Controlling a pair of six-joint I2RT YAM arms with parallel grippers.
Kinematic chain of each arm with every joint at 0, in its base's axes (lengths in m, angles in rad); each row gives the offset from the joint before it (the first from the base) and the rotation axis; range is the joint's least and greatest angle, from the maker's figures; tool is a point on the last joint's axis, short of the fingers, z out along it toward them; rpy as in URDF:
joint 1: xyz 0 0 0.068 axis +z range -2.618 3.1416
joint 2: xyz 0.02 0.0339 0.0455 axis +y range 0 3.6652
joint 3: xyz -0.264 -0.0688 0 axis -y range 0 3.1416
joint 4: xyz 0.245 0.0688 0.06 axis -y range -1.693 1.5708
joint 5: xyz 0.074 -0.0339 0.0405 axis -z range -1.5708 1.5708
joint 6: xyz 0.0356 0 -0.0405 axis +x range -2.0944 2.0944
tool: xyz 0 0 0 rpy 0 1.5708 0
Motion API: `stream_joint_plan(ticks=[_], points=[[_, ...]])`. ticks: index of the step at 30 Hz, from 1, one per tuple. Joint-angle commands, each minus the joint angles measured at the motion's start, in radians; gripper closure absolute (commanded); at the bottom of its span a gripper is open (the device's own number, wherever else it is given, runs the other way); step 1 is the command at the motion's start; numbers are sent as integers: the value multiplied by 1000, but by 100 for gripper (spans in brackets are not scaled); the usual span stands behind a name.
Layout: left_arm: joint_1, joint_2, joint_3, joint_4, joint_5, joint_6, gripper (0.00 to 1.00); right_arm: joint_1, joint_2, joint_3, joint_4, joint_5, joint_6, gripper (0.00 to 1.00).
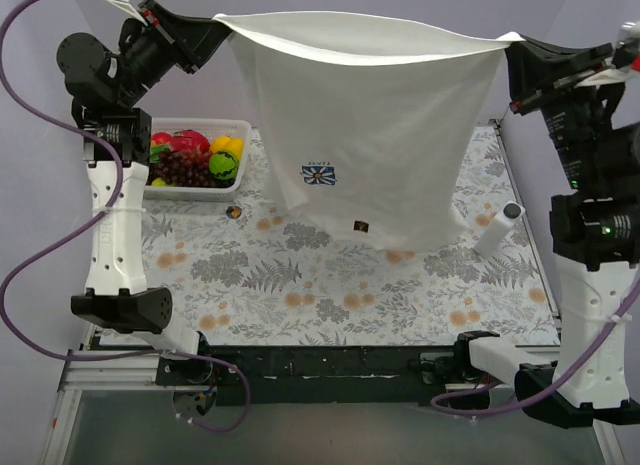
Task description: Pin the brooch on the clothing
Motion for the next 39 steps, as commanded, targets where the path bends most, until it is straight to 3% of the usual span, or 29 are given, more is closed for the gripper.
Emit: stream_joint_plan(ticks=[1,8,19,24,31,39], points=[[-3,-84,123,-43,-51,53,100,-5,-49,79,64,-27,36,99],[-3,-139,179,-74,-22,63,100,-6,-125,90,35,-18,7,99],[-14,-295,88,-57,10,41,100,3,-245,90,26,8,-42,99],[-32,-297,27,-35,30,11,100,12,-248,55,23,23,-75,99],[-31,-271,-160,-72,72,42,100,12,-211,-129,6,105,-136,99],[-32,-150,-410,-111,4,161,100,8,-100,-488,122,72,-165,99]])
